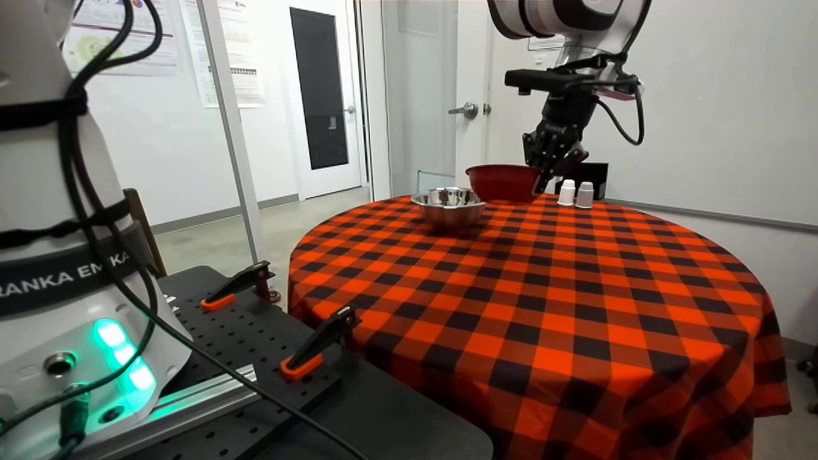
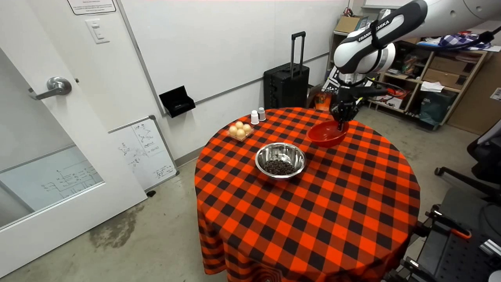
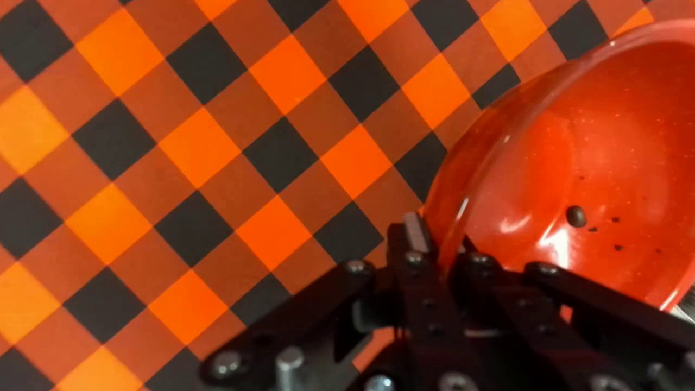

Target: Pour the contents of the orange bowl into the silver bowl

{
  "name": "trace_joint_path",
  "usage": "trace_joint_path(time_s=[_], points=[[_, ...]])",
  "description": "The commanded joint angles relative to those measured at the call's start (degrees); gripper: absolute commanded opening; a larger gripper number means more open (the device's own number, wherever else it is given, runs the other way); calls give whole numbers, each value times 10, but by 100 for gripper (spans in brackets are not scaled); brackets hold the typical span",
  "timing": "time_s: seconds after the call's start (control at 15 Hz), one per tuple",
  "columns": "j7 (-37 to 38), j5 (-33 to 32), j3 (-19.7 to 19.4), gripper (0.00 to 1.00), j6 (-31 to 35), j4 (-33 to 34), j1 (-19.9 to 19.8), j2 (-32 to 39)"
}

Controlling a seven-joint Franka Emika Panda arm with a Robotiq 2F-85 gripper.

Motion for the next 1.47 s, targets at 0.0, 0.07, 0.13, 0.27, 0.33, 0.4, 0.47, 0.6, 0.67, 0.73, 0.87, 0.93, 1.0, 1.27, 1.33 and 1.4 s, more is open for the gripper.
trace_joint_path(time_s=[0.0,0.07,0.13,0.27,0.33,0.4,0.47,0.6,0.67,0.73,0.87,0.93,1.0,1.27,1.33,1.4], points=[[-65,121,14,1,59,-39,-37,17],[-85,157,20,1,76,-44,-48,28],[-107,194,26,1,92,-50,-61,37],[-157,263,43,1,124,-59,-86,52],[-187,297,51,1,141,-64,-99,55],[-221,332,57,1,156,-69,-108,58],[-253,358,58,1,171,-74,-114,58],[-301,385,49,1,187,-82,-114,56],[-317,387,42,1,192,-87,-112,52],[-323,375,30,1,197,-93,-104,50],[-322,349,9,1,203,-102,-91,47],[-316,331,-3,1,211,-108,-82,46],[-309,314,-12,1,217,-112,-76,46],[-291,239,-28,1,248,-129,-60,48],[-289,225,-25,1,254,-132,-60,49],[-288,214,-22,1,261,-135,-62,50]])
